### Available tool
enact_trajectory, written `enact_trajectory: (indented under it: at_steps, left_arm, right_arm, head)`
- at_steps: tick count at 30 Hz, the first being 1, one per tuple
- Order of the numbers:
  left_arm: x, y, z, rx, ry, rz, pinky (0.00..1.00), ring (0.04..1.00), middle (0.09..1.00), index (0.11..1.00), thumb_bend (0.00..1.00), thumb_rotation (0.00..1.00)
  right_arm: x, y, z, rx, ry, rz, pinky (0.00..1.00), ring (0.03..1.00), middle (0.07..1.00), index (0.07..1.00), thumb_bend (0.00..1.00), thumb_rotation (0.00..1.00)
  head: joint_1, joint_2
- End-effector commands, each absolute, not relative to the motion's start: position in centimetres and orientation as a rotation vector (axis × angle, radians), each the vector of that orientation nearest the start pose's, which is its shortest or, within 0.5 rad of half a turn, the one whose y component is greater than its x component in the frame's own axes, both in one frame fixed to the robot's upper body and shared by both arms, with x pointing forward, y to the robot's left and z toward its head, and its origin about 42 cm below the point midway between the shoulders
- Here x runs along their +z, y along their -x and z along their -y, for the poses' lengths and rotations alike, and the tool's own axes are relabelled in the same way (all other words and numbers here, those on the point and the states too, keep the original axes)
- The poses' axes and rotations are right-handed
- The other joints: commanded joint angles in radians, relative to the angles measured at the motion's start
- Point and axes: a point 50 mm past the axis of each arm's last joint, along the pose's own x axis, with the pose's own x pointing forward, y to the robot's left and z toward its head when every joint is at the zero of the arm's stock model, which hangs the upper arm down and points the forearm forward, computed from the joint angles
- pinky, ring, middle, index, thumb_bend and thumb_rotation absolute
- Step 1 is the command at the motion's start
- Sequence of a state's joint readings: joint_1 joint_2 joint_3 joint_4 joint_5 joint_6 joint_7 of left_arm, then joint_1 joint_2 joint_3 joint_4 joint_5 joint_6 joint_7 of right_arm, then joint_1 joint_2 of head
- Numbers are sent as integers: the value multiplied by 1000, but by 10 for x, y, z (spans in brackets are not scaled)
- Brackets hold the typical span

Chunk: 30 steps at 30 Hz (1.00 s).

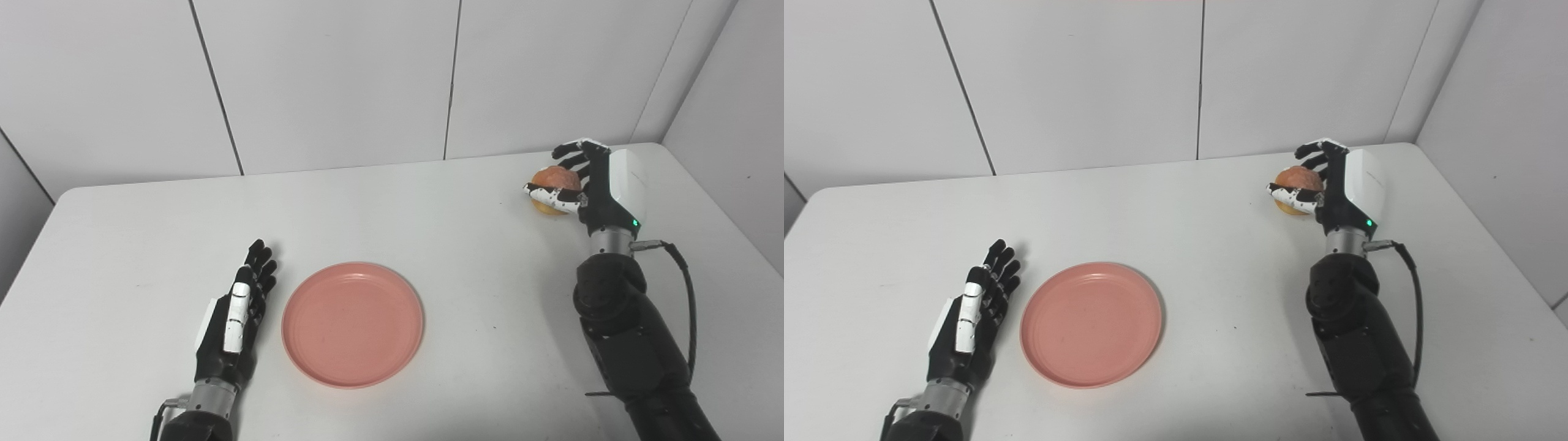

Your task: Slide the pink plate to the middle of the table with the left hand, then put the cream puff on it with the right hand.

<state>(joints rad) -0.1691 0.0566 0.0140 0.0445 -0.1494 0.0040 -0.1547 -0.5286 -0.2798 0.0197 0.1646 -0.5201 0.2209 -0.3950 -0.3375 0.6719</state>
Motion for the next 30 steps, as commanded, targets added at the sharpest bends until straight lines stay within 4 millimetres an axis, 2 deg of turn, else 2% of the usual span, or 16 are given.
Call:
enact_trajectory:
  at_steps: [1,8,12,14,15,16,18,26,30]
  left_arm:
    - [133,-334,-212,-179,69,111,970,967,974,961,633,1000]
    - [134,-332,-208,-177,87,110,985,972,976,964,613,1000]
    - [134,-334,-205,-169,88,108,989,972,975,965,624,1000]
    - [133,-333,-202,-161,94,105,987,968,970,962,638,1000]
    - [133,-333,-201,-153,99,101,983,961,962,956,646,1000]
    - [133,-332,-199,-143,104,101,980,954,954,948,644,1000]
    - [131,-331,-196,-132,117,108,966,938,935,928,632,1000]
    - [128,-329,-184,-143,112,126,973,931,927,903,631,1000]
    - [129,-328,-182,-152,91,126,991,949,943,929,626,1000]
  right_arm:
    - [280,-429,278,-488,712,459,241,368,471,534,506,0]
    - [294,-417,257,-440,654,552,176,336,443,535,502,0]
    - [296,-411,245,-393,646,597,170,338,437,529,503,0]
    - [292,-408,240,-365,642,612,197,345,450,530,504,0]
    - [290,-407,237,-350,643,623,235,359,466,530,506,0]
    - [288,-406,235,-338,647,631,259,368,472,529,507,0]
    - [284,-404,231,-314,648,645,280,380,472,524,510,0]
    - [261,-391,200,-178,629,699,284,388,494,515,511,0]
    - [253,-383,182,-125,621,731,210,430,481,490,515,0]
  head:
    - [1,-2]
    - [24,-1]
    - [71,-5]
    - [126,-6]
    - [126,-6]
    - [157,-7]
    - [173,-7]
    - [227,-7]
    - [232,-6]
